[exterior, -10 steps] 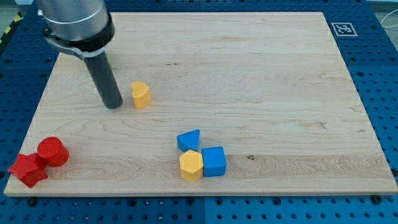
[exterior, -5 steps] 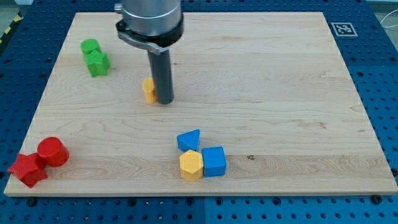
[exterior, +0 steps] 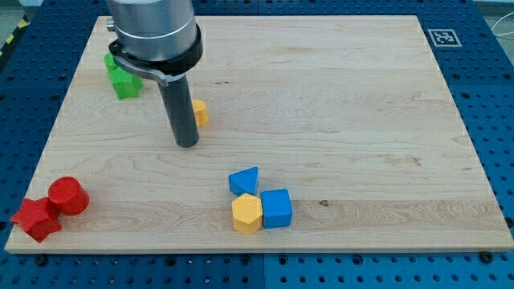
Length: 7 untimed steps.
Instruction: Slide the yellow heart to the center of the board
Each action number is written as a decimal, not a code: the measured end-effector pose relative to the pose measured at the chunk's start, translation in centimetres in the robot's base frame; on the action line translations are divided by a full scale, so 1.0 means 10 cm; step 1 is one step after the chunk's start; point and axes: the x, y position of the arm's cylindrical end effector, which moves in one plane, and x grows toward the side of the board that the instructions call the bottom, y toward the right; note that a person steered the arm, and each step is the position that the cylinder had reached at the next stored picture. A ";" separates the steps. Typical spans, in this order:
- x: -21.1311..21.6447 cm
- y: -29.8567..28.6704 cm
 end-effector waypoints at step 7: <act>-0.39 -0.11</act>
